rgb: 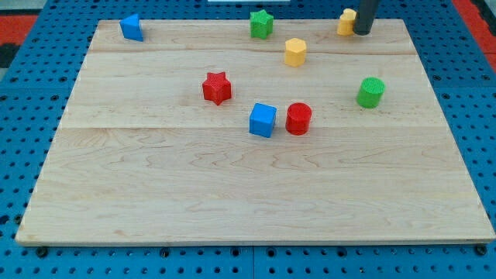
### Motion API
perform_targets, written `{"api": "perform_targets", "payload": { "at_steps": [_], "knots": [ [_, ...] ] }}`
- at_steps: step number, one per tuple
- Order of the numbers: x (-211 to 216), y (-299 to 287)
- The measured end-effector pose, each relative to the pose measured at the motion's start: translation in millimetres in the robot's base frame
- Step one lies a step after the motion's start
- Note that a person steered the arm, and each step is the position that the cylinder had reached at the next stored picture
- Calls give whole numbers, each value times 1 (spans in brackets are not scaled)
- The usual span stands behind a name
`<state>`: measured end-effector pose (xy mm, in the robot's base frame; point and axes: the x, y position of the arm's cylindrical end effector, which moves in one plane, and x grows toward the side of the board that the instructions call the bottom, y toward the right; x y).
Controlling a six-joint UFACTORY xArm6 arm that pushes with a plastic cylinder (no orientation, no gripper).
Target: Place the yellow hexagon in between the green star and red star
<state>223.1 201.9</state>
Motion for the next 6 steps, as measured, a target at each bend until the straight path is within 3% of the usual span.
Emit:
{"api": "perform_targets", "payload": {
  "at_steps": [2, 3, 4, 6],
  "knots": [
    [30, -18],
    [57, -58],
    [57, -105],
    [57, -116]
  ]
}}
